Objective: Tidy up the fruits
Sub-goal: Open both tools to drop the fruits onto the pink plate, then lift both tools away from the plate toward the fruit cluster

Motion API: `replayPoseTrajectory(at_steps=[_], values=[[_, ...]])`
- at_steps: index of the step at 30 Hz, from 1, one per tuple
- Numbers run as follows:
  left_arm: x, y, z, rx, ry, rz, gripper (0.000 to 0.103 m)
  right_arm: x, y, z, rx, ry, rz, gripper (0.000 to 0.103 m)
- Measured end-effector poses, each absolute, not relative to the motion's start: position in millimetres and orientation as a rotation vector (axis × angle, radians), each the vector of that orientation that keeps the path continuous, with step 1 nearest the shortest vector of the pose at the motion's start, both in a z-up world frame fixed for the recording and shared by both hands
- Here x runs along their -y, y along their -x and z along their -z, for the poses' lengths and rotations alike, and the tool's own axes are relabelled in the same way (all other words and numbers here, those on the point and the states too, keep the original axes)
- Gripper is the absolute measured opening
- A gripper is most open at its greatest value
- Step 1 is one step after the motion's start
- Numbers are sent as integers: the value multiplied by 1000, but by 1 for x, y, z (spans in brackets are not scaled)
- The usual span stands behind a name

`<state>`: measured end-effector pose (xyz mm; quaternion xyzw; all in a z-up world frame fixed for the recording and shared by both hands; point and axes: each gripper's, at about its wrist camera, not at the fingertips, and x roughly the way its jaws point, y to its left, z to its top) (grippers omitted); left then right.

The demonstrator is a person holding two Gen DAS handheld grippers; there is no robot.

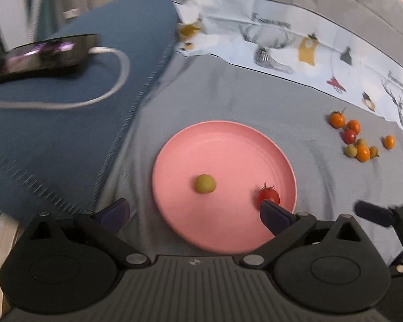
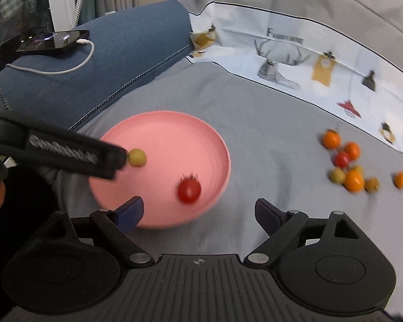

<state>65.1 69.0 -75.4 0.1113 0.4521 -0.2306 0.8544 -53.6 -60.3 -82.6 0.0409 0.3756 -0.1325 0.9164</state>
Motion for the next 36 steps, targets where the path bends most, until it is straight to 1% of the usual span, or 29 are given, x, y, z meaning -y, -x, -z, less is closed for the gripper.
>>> replayPoseTrajectory(at_steps=[4,11,21,36], values=[[-88,-37,61,-959,-214,422,103,54,81,66,-747,-104,310,92],[-110,-7,38,-896,-202,397,103,35,122,42,-671,-90,353,95],[-113,43,10,-777,-241,435,103,24,165,17,-554,-82,389,96],[-125,60,-5,-742,-229,437,103,11,186,5,-491,-66,392,97]])
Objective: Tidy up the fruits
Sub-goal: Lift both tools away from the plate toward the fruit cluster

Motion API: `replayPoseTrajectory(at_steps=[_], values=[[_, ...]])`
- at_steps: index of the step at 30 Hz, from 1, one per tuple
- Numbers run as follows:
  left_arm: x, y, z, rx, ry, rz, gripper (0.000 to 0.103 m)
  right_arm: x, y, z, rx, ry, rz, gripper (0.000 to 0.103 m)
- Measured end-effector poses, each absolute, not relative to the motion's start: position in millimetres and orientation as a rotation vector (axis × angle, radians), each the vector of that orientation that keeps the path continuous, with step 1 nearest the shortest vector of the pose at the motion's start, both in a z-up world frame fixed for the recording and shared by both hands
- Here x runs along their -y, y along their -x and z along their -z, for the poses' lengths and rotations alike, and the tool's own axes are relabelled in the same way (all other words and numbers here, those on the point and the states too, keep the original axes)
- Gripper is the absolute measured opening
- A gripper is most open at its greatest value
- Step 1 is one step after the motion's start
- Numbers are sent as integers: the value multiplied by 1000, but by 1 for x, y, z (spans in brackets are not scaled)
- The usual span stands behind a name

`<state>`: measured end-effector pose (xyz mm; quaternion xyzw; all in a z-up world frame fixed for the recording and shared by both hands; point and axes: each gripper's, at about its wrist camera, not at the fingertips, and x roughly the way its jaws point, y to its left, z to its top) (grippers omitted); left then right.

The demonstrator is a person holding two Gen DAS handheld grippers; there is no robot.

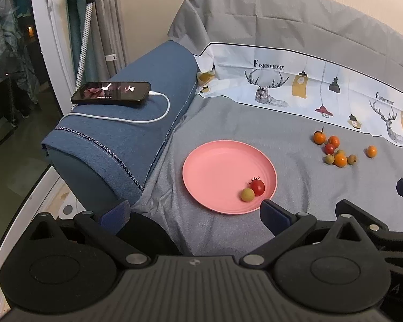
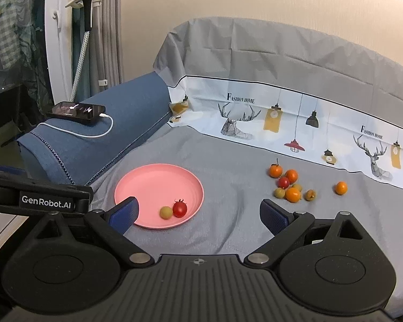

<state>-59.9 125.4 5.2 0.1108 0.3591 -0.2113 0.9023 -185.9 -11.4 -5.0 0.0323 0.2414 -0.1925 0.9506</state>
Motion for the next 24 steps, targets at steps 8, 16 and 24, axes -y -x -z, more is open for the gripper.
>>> replayPoseTrajectory(at_steps=[8,16,24], values=[[-125,59,-3,-748,-232,439,103,10,186,5,-491,-68,395,97],[-122,56,3,-776,-242,441,103,14,183,8,-511,-87,384,98],[-117,51,13,-813,-265,438,103,18,176,16,-536,-112,374,98]])
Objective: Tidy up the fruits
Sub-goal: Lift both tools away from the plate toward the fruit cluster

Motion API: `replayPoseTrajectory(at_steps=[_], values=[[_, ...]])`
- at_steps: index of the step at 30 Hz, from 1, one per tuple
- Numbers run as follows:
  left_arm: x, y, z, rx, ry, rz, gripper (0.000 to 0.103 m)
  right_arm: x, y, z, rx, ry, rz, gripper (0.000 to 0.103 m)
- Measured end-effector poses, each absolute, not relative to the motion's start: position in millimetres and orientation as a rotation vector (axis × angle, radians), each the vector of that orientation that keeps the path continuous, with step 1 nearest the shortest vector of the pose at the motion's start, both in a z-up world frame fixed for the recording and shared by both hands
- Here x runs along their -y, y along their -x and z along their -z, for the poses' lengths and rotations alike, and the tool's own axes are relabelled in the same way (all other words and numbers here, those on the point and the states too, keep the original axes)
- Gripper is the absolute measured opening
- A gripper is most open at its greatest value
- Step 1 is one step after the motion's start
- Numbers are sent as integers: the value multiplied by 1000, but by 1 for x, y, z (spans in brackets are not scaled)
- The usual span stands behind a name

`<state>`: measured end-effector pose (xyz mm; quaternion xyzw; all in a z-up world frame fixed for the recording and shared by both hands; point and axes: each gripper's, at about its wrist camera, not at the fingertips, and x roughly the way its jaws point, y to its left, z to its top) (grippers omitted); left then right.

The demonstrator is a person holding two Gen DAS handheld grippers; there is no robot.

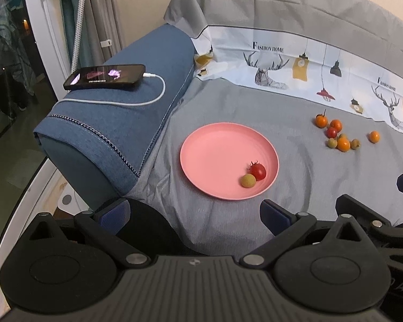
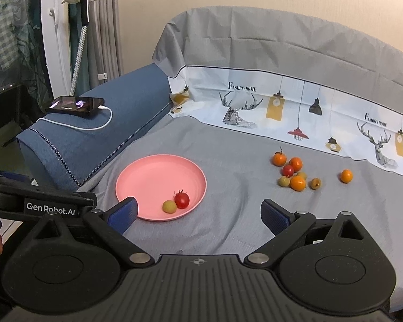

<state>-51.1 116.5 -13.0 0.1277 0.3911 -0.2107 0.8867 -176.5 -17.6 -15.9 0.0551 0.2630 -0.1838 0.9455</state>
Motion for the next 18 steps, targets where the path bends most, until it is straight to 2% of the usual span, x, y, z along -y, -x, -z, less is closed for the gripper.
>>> replayPoseTrajectory(at_steps=[18], values=[[-79,35,40,-904,-381,457,103,57,171,39,-565,-238,412,98]])
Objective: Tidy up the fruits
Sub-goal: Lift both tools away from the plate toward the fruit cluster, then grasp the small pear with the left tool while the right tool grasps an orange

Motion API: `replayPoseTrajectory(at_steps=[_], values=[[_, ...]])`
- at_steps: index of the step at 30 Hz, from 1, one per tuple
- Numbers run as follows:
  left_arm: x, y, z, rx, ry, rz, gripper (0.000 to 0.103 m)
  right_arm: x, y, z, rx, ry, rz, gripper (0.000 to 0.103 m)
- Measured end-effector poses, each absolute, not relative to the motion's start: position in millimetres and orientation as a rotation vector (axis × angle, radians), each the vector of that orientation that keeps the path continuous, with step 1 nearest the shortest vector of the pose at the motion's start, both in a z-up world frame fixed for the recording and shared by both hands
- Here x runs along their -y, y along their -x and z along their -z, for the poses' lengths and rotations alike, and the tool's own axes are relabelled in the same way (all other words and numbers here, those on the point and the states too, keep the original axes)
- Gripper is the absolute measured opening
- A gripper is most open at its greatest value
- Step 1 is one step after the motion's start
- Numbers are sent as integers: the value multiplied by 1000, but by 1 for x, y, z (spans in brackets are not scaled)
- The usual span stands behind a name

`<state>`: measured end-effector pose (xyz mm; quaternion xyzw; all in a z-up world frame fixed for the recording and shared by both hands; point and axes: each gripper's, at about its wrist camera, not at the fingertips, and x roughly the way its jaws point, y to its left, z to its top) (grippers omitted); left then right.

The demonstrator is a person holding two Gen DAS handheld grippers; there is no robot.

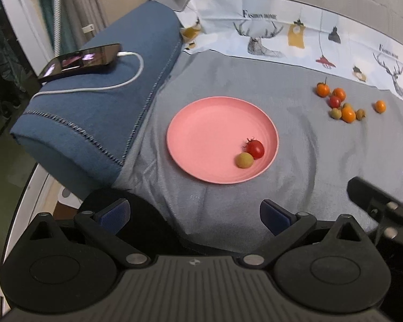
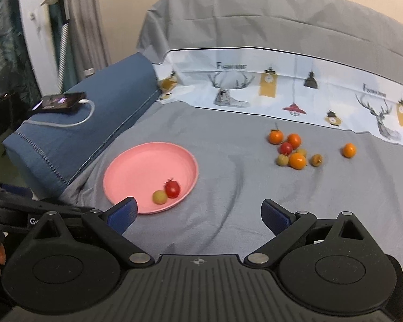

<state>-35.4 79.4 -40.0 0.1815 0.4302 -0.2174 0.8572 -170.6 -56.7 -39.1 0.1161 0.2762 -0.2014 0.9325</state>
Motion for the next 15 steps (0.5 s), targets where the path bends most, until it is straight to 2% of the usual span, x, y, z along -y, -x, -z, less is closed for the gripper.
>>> replayPoseTrajectory(at_steps=[15], values=[[54,21,59,-880,-546,611,103,182,208,74,-533,-386,702,100]])
